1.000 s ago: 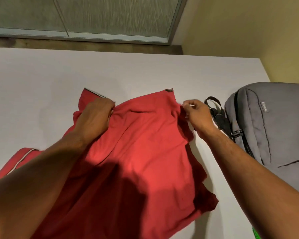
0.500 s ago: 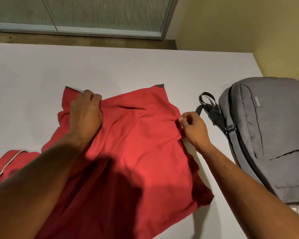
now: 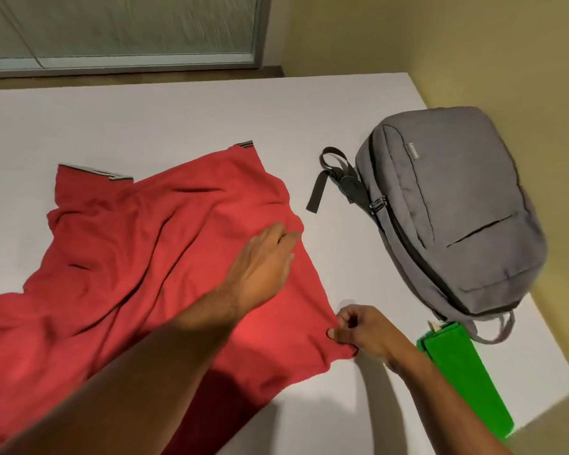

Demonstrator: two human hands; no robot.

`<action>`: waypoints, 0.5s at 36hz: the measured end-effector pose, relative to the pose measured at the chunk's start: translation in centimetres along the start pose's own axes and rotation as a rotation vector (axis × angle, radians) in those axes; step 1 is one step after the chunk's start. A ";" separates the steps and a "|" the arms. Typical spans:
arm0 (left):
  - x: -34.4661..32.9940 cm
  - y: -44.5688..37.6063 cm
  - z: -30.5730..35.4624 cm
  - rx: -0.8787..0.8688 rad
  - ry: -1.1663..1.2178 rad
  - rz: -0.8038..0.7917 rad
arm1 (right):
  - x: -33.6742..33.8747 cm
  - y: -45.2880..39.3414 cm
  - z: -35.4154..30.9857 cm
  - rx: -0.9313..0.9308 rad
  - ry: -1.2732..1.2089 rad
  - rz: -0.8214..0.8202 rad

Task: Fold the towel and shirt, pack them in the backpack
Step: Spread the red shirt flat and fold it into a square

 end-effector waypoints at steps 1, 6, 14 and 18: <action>-0.7 0.0 0.6 -0.008 0.000 -0.017 | 0.1 0.3 0.6 0.007 -0.027 0.029; -3.0 1.0 1.6 0.031 -0.061 -0.103 | 3.3 2.2 1.8 0.132 -0.312 0.274; -4.5 3.3 2.2 0.074 -0.188 -0.156 | 6.0 4.5 4.5 0.098 -0.397 0.405; -5.1 3.7 2.9 0.050 -0.211 -0.160 | 4.3 3.8 7.2 0.007 -0.073 0.319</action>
Point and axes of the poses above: each hand's wrist, its own y-axis away from the middle knuckle, its own x-axis out of the back of the hand, z = x × y, the point moved 10 cm from there along -y, towards the middle knuckle
